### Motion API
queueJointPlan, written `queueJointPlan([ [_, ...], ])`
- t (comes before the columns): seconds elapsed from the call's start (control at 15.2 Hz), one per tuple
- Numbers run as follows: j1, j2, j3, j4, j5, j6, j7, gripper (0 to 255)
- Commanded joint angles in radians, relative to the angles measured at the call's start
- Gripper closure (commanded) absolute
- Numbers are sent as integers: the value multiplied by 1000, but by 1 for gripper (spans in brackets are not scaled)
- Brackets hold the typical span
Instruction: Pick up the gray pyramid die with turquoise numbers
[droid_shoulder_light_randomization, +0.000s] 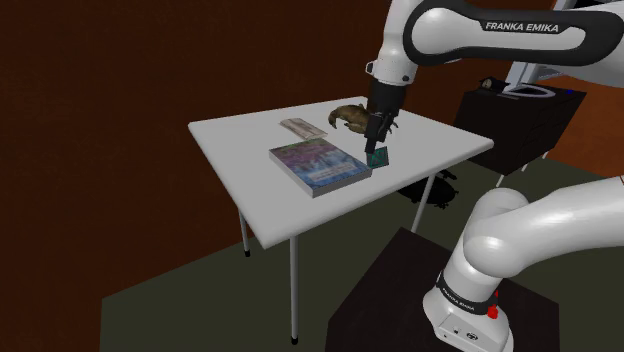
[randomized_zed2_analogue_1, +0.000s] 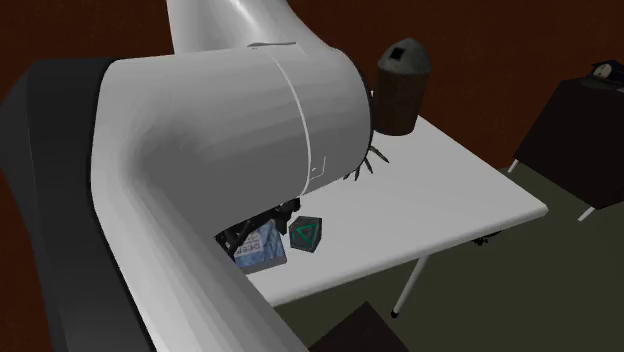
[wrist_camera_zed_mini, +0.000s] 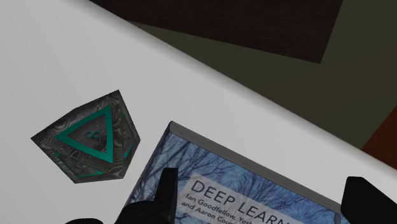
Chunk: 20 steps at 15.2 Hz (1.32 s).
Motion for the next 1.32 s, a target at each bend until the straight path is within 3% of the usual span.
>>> queueJointPlan([
  [0.0, 0, 0, 0, 0, 0, 0, 0, 0],
  [0.59, -49, 94, -193, -14, -150, 113, -264, 0],
  [1.25, -56, 98, -213, -116, -167, 220, -277, 0],
])
